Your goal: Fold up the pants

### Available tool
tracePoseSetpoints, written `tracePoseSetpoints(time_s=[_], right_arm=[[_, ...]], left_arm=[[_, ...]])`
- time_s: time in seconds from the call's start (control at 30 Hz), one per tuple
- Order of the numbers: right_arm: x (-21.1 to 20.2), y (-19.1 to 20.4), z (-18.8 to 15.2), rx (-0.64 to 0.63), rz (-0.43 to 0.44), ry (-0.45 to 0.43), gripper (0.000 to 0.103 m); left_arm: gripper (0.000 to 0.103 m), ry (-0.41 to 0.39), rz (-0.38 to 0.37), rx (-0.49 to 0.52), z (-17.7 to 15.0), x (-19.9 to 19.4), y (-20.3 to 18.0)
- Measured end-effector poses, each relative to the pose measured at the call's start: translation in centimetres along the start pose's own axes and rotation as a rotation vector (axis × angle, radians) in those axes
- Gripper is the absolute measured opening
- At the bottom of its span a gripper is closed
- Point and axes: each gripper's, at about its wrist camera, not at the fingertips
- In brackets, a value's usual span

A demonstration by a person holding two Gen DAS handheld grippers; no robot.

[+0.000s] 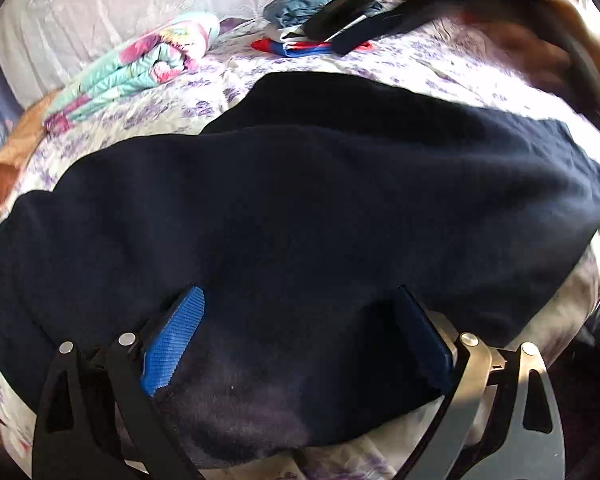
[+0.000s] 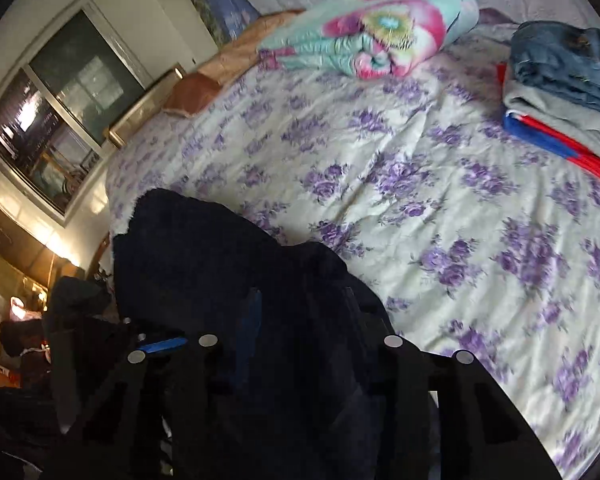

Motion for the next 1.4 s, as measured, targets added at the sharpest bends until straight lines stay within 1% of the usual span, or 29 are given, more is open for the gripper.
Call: tracePoseSetpoints(time_s=[0.07,0.1,0.17,0.23,0.27,0.37,0.43,0.47,0.5,0.53,0.6,0.67,0.73,0.77,0.8,0.83,0.87,0.9,0.93,0.97,1.03,1.07,1.1,1.13,1.2,1.23,1.27,1.3,1.4], right_arm=[[3.4,-0.6,1.7,-0.001,0.036,0.121,0.038],[4.7,-0.7,1.9,-0.007,0.013,0.148,0.024],[5.7,-0.9,2.1,-0.017,-0.062,0.135,0.007],[6.2,-2.6,2.4,0.078,-0.140,0.084,0.000],[6.5,-3.4,2.2,0.111,-0.236,0.056,0.000],[5.9,-4.2,1.0,0.141,-0.181,-0.020,0.000],[2.9,-2.8,-0.1,0.122,-0.207,-0.158,0.004],[1.7,-2.0,-0.6,0.104,-0.198,-0.206,0.004],[0.2,-0.8,-1.1,0.079,-0.097,-0.237,0.004],[-0.5,0.2,-1.5,0.057,-0.011,-0.239,0.004],[-0.3,2.6,-2.1,-0.001,0.085,-0.213,0.004],[2.1,3.9,-2.1,0.012,0.075,-0.151,0.003],[6.5,2.6,-1.9,0.126,-0.023,-0.050,0.000],[8.8,0.6,-2.1,0.187,0.024,-0.017,0.000],[9.0,-0.4,-2.4,0.196,0.107,-0.075,0.000],[8.8,-1.1,-2.5,0.205,0.158,-0.086,0.000],[8.3,-1.3,-2.8,0.223,0.177,-0.102,0.000],[7.0,-1.2,-3.4,0.241,0.160,-0.146,0.008],[5.2,-0.9,-4.2,0.246,0.136,-0.198,0.009],[3.6,-0.7,-5.2,0.239,0.140,-0.251,0.011],[-2.2,0.0,-10.0,0.236,0.129,-0.427,0.045],[-4.1,0.0,-12.3,0.246,0.094,-0.500,0.073],[-6.9,0.1,-16.3,0.279,0.017,-0.617,0.086],[-8.6,0.1,-19.7,0.305,-0.039,-0.697,0.088],[-11.3,-0.6,-27.9,0.402,-0.148,-0.795,0.088],[-11.9,-1.1,-31.3,0.470,-0.184,-0.815,0.088],[-12.2,-1.8,-35.8,0.578,-0.241,-0.836,0.088],[-12.2,-2.3,-38.6,0.652,-0.280,-0.840,0.088],[-11.5,-3.2,-46.3,0.894,-0.405,-0.810,0.087]], left_arm=[[0.095,-0.001,-0.014,-0.008,0.1,0.1,0.3],[0.095,0.000,-0.019,-0.010,0.1,0.1,0.2],[0.097,-0.002,-0.018,-0.005,0.1,0.3,0.2],[0.098,-0.009,-0.017,0.001,0.2,0.6,0.2],[0.098,-0.013,-0.020,0.003,0.1,0.6,0.2],[0.097,-0.011,-0.026,0.002,0.3,0.2,0.3],[0.096,-0.024,-0.029,-0.009,0.4,-1.1,0.8],[0.095,-0.069,-0.018,-0.023,0.4,-2.8,1.4],[0.095,-0.111,-0.001,-0.040,0.3,-4.2,2.0],[0.096,-0.156,0.027,-0.073,0.4,-5.8,3.3],[0.096,-0.155,0.072,-0.147,0.9,-6.7,5.6],[0.096,-0.055,0.108,-0.265,1.5,-4.6,9.9],[0.099,0.075,0.156,-0.385,0.6,-0.9,14.1],[0.099,0.042,0.046,-0.413,-0.7,0.0,16.0],[0.099,0.001,0.041,-0.399,-1.4,-0.4,16.1],[0.099,0.005,0.077,-0.377,-1.5,-0.6,15.3],[0.099,0.002,0.116,-0.371,-1.6,-1.2,14.4],[0.099,-0.002,0.118,-0.373,-1.9,-1.4,14.1],[0.098,-0.011,0.111,-0.380,-2.3,-1.9,14.0],[0.098,-0.022,0.096,-0.399,-2.5,-2.5,14.1],[0.098,-0.060,0.074,-0.420,-2.3,-4.0,14.3],[0.098,-0.115,0.052,-0.405,-2.2,-5.6,13.3],[0.098,-0.147,0.035,-0.384,-2.1,-6.5,12.5],[0.098,-0.183,0.010,-0.352,-1.7,-7.5,11.6],[0.098,-0.242,-0.089,-0.252,0.0,-8.6,8.5],[0.098,-0.247,-0.121,-0.225,0.4,-8.6,7.5],[0.098,-0.246,-0.171,-0.173,1.3,-8.5,5.7],[0.098,-0.244,-0.198,-0.124,2.1,-8.0,4.1],[0.098,-0.201,-0.205,-0.055,3.6,-6.3,0.3]])
Point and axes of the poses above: each gripper's, at about its wrist camera, not at the fingertips, and x roughly the way its jaws point, y to its left, z to its top, and after that the axes turned 14 degrees about y, right-handed
